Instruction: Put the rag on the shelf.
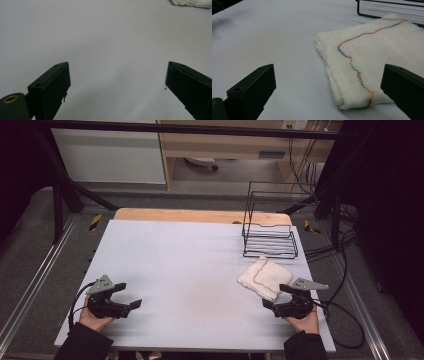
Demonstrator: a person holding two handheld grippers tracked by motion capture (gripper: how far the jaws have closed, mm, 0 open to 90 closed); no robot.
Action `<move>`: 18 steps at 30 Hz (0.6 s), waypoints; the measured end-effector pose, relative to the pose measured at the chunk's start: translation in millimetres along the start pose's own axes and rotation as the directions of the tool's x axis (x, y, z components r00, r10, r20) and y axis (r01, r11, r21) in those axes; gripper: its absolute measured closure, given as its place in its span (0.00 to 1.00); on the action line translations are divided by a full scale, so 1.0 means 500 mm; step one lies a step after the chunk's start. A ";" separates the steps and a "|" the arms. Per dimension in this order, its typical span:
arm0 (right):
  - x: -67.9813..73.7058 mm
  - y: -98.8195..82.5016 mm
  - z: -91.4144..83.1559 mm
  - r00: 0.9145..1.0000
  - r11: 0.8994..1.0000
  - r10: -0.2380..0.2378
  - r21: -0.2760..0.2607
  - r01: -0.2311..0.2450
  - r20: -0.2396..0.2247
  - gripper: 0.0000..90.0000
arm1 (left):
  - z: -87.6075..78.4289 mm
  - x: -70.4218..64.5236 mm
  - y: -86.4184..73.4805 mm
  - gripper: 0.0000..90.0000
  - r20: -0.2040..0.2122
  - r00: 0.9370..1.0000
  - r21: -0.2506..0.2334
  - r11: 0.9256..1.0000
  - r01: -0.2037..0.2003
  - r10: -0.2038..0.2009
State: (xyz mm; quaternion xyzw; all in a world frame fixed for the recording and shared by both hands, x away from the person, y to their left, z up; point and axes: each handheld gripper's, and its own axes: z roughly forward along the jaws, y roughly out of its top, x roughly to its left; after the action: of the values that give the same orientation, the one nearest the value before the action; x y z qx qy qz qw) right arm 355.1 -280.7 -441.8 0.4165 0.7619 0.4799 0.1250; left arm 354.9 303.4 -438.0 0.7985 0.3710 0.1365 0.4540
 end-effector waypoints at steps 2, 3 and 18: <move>0.000 0.000 0.000 1.000 1.000 -0.001 0.001 0.001 0.001 0.01 | 0.001 0.000 0.000 0.06 -0.001 1.000 0.000 1.000 0.002 -0.002; 0.000 0.000 0.000 1.000 1.000 -0.003 0.001 0.003 0.002 0.01 | 0.001 0.000 0.000 0.06 -0.001 1.000 0.000 1.000 0.002 -0.002; 0.009 0.005 0.008 0.999 1.000 -0.015 0.017 0.015 0.029 0.03 | -0.001 0.002 -0.002 0.06 -0.015 1.000 0.001 1.000 0.008 -0.008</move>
State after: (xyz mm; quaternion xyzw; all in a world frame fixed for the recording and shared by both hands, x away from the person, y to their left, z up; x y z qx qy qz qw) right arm 356.1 -274.3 -440.8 0.4187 0.7670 0.4666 0.1363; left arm 355.0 304.9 -438.9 0.7962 0.3776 0.1407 0.4514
